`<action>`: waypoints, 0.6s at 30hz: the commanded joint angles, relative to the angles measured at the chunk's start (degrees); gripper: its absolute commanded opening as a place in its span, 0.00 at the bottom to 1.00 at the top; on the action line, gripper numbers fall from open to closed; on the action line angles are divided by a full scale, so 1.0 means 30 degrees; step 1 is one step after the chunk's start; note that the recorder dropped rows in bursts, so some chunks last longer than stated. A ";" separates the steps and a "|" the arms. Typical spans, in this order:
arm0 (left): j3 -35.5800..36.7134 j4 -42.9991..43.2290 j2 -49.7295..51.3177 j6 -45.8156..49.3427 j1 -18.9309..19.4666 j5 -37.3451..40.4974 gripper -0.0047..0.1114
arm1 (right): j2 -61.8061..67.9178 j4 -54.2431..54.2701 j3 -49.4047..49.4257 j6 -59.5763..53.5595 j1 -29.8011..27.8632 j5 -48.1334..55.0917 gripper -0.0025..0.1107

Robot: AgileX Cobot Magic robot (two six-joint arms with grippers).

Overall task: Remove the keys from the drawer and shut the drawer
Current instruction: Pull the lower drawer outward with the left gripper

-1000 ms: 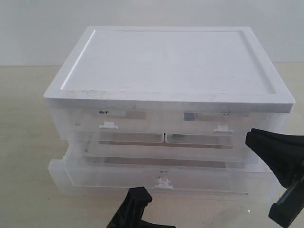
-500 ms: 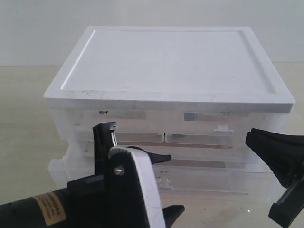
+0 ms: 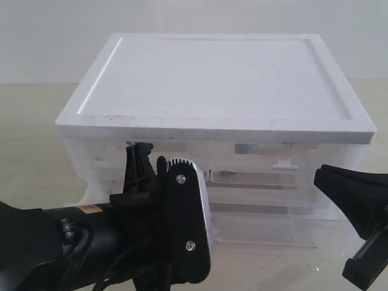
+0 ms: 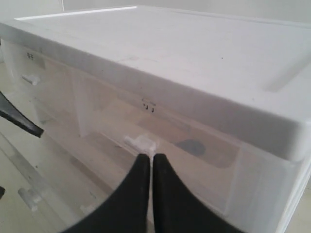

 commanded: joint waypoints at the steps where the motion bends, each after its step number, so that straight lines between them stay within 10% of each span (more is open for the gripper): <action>1: -0.0135 -0.0133 0.0993 0.0711 0.0386 0.0015 0.50 | -0.0018 0.0074 -0.0127 -0.0096 0.0009 0.0011 0.02; 8: -0.0135 -0.0323 0.1473 0.2318 0.0346 0.0355 0.08 | -0.0018 0.0074 -0.0127 -0.0096 0.0009 -0.0026 0.02; 18: 0.0654 -0.0510 -0.0345 0.3171 0.0311 0.3758 0.08 | -0.0018 0.0230 -0.0127 -0.0096 0.0009 -0.0027 0.02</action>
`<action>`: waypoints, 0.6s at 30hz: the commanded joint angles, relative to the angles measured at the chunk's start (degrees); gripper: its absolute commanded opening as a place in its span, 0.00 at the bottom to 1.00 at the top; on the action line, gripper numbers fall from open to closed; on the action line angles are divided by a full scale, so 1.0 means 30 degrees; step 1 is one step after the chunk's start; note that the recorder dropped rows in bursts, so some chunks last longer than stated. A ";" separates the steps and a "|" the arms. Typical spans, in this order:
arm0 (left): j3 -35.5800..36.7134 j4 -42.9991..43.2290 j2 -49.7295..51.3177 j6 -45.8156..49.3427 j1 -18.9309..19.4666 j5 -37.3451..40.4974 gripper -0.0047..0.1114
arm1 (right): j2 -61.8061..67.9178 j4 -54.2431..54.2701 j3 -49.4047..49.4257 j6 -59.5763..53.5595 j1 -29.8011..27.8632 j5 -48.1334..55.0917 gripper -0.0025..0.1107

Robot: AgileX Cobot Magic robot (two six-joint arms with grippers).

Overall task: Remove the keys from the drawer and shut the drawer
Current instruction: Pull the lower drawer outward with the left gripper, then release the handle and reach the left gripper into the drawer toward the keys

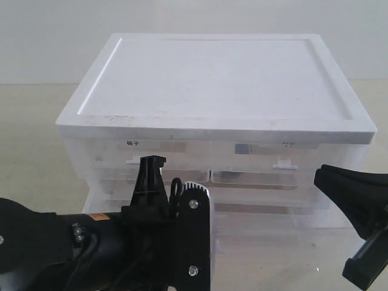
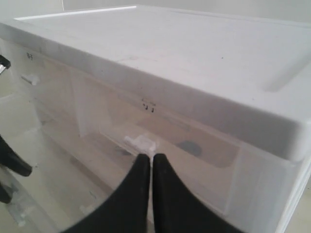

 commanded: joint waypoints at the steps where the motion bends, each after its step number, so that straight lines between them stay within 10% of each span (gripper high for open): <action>1: 0.0920 -0.0206 -0.1710 0.0446 -0.0069 0.2682 0.08 | -0.0018 0.0184 -0.0127 -0.0096 0.0009 -0.0063 0.02; 11: 0.1710 0.0048 -0.3125 0.0446 -0.0069 0.3879 0.09 | -0.0018 0.0184 -0.0127 -0.0096 0.0009 -0.0063 0.02; 18: 0.1710 0.0091 -0.3595 0.0446 -0.0069 0.4110 0.49 | -0.0018 0.0181 -0.0127 -0.0040 0.0009 -0.0063 0.02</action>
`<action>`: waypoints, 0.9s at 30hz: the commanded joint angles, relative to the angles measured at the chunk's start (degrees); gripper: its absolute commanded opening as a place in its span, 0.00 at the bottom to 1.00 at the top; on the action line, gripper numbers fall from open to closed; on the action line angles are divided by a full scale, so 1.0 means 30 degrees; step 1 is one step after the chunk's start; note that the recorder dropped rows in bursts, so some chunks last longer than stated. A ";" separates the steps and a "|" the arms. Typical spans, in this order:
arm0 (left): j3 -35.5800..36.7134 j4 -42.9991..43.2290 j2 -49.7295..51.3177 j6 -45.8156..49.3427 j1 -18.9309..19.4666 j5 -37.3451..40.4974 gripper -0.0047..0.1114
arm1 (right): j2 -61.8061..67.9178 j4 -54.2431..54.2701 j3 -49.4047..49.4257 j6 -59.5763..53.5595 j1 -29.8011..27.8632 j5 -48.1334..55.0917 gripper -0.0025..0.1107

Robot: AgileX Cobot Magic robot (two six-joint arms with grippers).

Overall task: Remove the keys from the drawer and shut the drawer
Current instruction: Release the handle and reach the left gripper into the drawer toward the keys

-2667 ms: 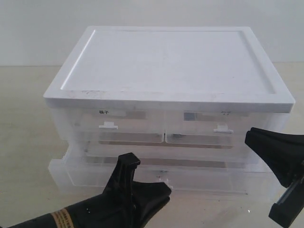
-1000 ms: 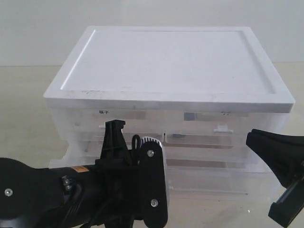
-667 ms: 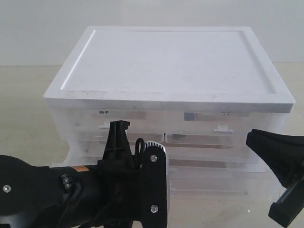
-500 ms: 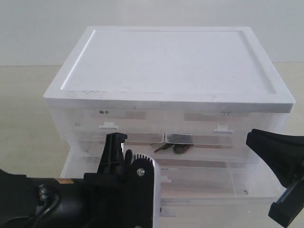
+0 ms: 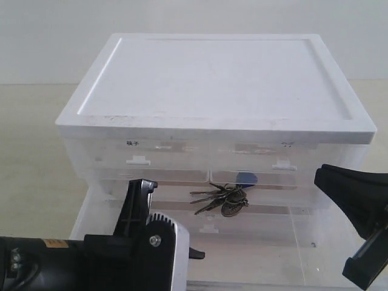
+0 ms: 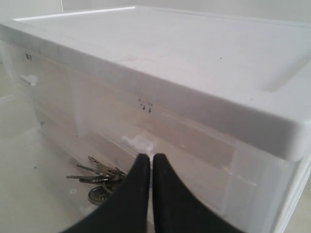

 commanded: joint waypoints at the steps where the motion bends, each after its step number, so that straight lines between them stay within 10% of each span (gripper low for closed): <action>1: -0.0101 0.0106 -0.1030 -0.0324 -0.0069 0.0262 0.50 | -0.0018 0.0142 -0.0127 -0.0040 0.0009 -0.0063 0.02; 11: -0.2129 -0.1551 -0.1972 -0.8239 -0.0069 -0.2976 0.51 | -0.0018 0.0142 -0.0127 -0.0001 0.0009 -0.0067 0.02; 27: -0.5226 -0.0489 0.6027 -1.0020 -0.0035 -0.6160 0.51 | -0.0018 0.0101 -0.0127 0.0192 0.0009 -0.0070 0.02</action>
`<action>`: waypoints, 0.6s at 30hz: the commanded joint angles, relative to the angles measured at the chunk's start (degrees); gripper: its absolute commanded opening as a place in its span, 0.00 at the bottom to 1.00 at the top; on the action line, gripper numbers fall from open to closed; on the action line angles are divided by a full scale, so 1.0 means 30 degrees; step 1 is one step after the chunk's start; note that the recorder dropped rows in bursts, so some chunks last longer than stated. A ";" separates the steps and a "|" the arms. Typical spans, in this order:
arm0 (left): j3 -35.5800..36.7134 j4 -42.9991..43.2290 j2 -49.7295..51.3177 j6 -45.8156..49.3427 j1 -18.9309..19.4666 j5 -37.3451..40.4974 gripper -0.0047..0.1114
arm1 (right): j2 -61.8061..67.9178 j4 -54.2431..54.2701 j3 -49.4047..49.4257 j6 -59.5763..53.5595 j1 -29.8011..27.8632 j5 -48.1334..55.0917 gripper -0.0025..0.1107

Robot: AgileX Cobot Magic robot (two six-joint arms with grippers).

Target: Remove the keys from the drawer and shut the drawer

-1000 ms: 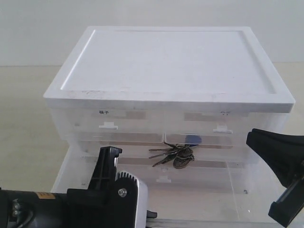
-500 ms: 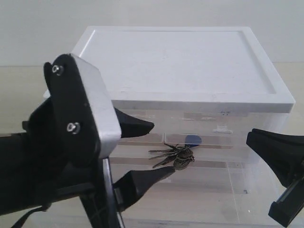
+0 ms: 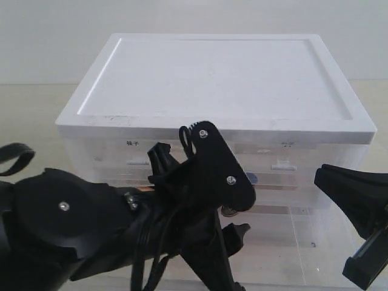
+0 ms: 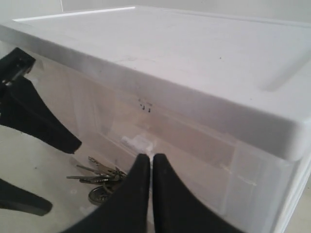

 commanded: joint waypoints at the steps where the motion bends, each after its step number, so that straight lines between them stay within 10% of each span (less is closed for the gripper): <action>1: -0.0385 0.0538 0.1212 -0.1169 -0.0035 -0.1806 0.51 | -0.0018 0.0101 -0.0127 0.0150 0.0009 -0.0070 0.02; 13: -0.0385 0.4800 0.2732 -0.7060 0.0213 -0.3460 0.48 | -0.0018 0.0101 -0.0127 0.0199 0.0009 -0.0070 0.02; 18: -0.0385 0.4882 0.2732 -0.6957 0.0514 -0.2157 0.13 | -0.0018 0.0101 -0.0127 0.0199 0.0009 -0.0070 0.02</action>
